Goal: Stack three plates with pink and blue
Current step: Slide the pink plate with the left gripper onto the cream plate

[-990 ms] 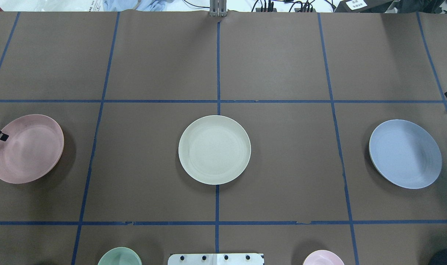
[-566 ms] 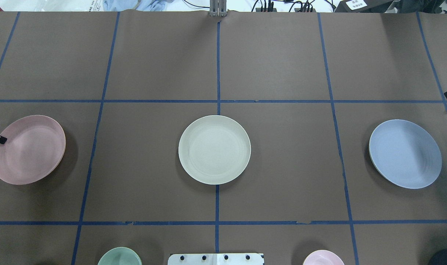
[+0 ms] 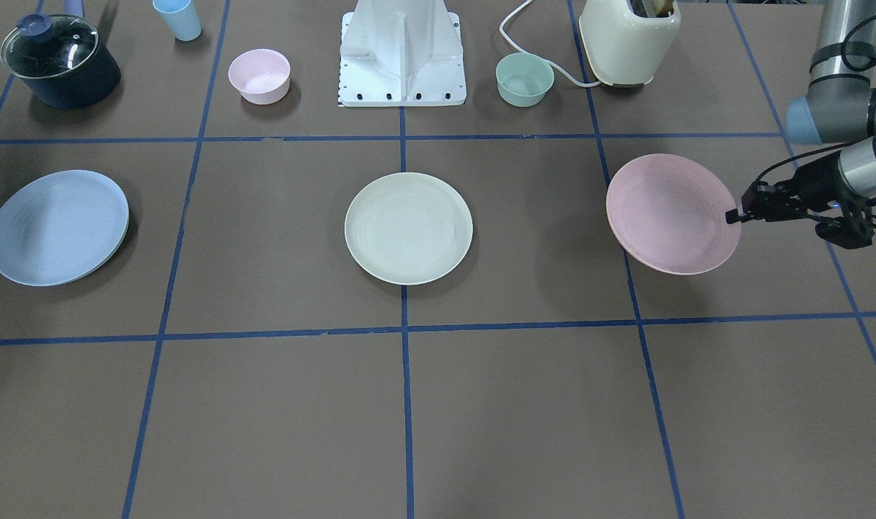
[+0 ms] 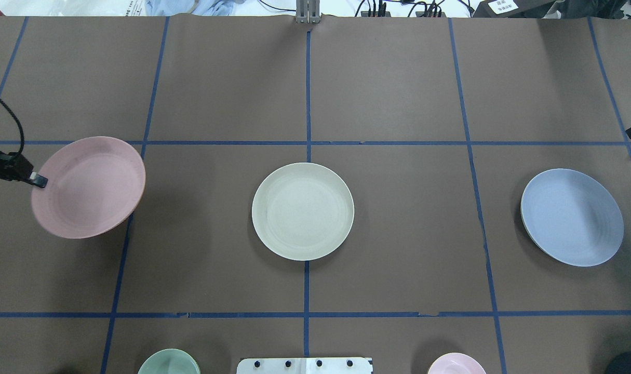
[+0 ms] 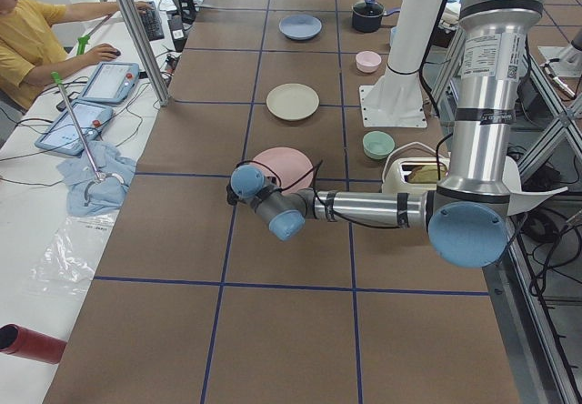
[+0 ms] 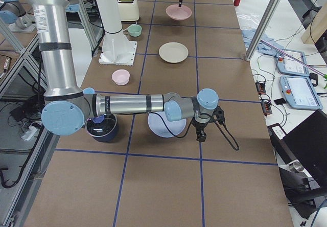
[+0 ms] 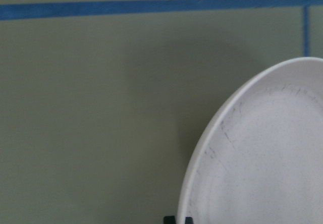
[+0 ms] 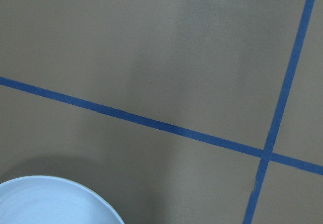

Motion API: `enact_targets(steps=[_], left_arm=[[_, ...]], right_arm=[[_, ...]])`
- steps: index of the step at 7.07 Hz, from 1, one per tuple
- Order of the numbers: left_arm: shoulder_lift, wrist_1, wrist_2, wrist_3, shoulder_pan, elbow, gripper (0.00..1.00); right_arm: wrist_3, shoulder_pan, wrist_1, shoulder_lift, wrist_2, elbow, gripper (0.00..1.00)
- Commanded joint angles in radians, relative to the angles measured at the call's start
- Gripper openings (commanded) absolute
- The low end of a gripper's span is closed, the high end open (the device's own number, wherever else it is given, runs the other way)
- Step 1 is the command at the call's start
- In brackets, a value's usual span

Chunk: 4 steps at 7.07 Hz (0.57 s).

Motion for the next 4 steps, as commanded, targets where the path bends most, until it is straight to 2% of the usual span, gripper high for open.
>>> enact_targets(steps=[1,3,4], left_arm=[[-0.174,0.002,0.048,-0.389,0.194,-0.107,0.0],[-0.343,0.008,0.226,-0.548,0.37,-0.087,0.0],[-0.373,0.003,0.286,-0.547,0.4,-0.07,0.0]], right_arm=[[0.001,-0.006,0.032,-0.002,0.016,-0.002,1.0],[0.003,-0.007,0.032,-0.003,0.039,-0.005,1.0],[0.003,-0.007,0.032,-0.003,0.049,-0.005,1.0]])
